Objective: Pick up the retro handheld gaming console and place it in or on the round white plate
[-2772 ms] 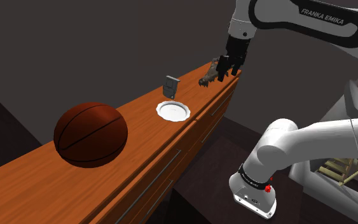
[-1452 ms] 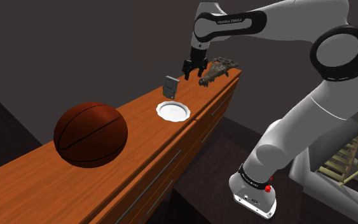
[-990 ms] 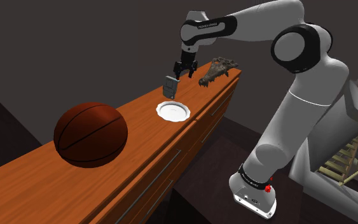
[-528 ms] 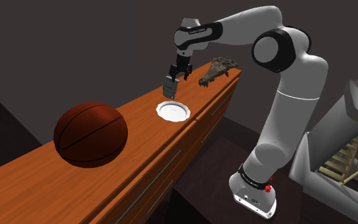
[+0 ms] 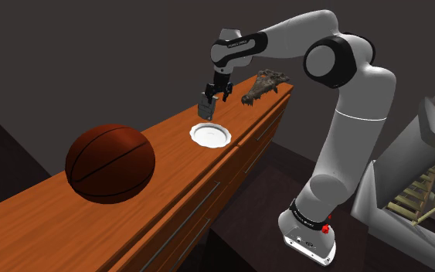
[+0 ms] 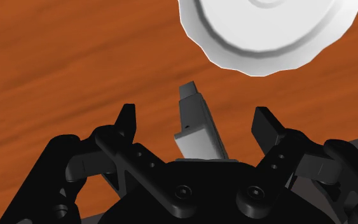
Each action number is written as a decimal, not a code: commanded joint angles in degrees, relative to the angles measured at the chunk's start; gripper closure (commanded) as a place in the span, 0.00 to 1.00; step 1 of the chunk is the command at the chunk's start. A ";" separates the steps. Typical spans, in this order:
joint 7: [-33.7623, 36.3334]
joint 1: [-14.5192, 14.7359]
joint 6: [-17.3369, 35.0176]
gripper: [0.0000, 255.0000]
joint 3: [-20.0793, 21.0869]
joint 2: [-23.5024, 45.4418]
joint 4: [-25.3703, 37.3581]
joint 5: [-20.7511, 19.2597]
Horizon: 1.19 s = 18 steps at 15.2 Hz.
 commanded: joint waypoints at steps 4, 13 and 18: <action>-0.01 -0.01 0.04 1.00 0.00 0.03 0.00 0.01; -0.01 0.00 0.04 1.00 0.00 0.03 -0.01 0.01; 0.24 0.03 -3.48 1.00 -0.08 -1.04 2.48 -0.30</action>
